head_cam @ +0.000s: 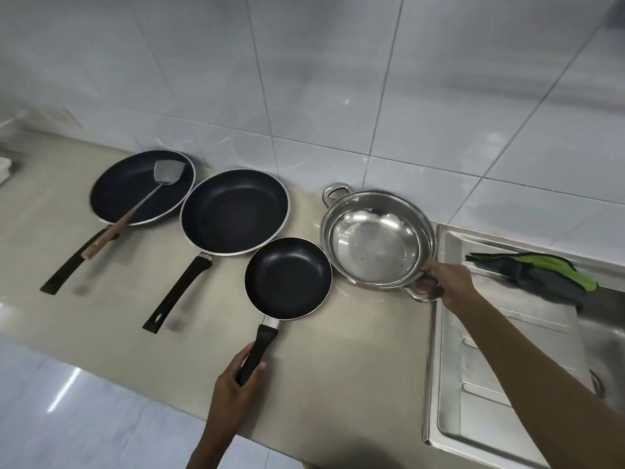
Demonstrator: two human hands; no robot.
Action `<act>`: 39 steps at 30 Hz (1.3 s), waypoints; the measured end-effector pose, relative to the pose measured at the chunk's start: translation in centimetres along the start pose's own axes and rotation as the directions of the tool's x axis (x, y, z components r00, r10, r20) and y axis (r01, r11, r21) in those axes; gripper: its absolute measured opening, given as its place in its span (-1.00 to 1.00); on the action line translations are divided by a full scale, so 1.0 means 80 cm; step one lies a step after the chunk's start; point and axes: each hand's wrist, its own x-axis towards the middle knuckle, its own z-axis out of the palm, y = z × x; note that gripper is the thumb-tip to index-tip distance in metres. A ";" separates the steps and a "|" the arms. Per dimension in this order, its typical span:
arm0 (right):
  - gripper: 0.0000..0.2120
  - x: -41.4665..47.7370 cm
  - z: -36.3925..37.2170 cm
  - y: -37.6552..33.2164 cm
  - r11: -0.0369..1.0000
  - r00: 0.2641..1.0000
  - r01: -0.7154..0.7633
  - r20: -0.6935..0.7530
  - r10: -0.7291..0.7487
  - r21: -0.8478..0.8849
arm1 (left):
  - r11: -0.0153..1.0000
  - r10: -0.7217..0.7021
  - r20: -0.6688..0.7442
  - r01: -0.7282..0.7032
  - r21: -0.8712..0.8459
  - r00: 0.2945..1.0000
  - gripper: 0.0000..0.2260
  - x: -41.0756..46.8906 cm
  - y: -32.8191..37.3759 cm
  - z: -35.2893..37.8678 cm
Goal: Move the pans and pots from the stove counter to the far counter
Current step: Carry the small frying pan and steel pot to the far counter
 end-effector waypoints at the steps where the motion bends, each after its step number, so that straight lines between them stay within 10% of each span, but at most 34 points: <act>1: -0.86 0.002 0.001 -0.002 1.000 1.000 -0.001 0.005 0.001 0.002 | 1.000 0.001 -0.002 -0.001 0.004 1.000 -0.64 0.002 0.000 0.000; 31: -0.64 -0.003 0.007 0.020 0.987 0.997 0.067 -0.040 -0.073 -0.144 | 0.997 -0.012 0.016 0.011 0.080 1.000 -0.66 -0.005 0.012 -0.006; 39: -0.58 -0.060 -0.023 0.065 0.617 0.888 0.392 0.106 -0.447 -0.682 | 0.953 0.088 -0.055 -0.068 0.295 0.995 -0.52 -0.024 0.007 0.000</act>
